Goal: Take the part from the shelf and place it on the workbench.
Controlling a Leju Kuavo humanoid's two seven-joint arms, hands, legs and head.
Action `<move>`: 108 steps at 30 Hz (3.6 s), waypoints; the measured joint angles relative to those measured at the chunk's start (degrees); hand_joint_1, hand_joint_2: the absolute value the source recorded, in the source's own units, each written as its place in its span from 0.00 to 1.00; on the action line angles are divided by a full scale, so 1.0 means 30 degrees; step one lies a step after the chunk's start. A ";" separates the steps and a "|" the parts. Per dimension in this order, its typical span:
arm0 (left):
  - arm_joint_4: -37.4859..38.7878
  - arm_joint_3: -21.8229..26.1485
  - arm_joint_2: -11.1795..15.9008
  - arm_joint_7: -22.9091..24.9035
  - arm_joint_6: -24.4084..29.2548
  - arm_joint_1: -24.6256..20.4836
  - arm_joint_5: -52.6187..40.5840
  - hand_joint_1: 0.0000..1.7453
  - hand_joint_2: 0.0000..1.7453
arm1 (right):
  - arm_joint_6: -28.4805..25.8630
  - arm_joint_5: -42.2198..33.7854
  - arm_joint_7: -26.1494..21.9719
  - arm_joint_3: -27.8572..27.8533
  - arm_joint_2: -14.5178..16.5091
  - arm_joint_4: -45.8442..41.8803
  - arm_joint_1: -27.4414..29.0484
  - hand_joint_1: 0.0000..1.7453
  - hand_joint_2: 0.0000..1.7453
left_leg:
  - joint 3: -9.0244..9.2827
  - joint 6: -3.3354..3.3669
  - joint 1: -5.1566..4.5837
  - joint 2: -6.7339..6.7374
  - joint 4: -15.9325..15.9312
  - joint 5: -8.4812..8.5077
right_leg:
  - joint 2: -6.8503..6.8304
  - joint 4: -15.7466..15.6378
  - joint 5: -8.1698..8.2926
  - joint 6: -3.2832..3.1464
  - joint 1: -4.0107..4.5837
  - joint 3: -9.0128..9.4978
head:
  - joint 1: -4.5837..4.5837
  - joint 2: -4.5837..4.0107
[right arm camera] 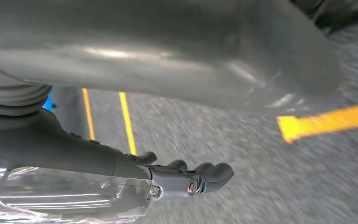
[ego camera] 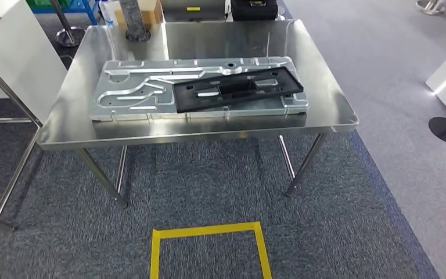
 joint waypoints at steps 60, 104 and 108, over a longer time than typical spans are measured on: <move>0.0135 0.0539 0.0091 0.1215 -0.0450 0.0024 0.0460 0.00 0.00 | 0.2923 0.0368 -0.0445 -0.0499 -0.1446 0.1472 -0.0499 0.00 0.00 | 0.1229 0.0108 -0.0061 0.0028 -0.0473 -0.0858 | -0.0085 -0.1394 0.1094 0.0087 -0.0125 -0.0225 | -0.0004 0.0000; 0.0135 0.0447 0.0043 0.1414 0.0222 0.0032 0.1310 0.00 1.00 | 0.2283 0.0530 -0.1531 -0.0117 -0.1554 0.1543 -0.0445 0.00 1.00 | -0.0865 -0.0509 0.0054 -0.0148 0.0960 -0.0211 | -0.0026 -0.4251 0.1200 0.0221 -0.0444 0.3666 | -0.0007 0.0000; 0.0098 -0.1017 0.0111 0.1667 0.0393 0.0267 0.2492 0.00 1.00 | 0.2360 -0.0727 -0.1626 0.1082 -0.1583 0.1456 -0.0258 0.00 1.00 | -0.0868 -0.0592 0.0104 -0.0148 0.0916 -0.0161 | -0.0023 -0.4231 0.1216 0.0140 -0.0401 0.3630 | -0.0009 0.0000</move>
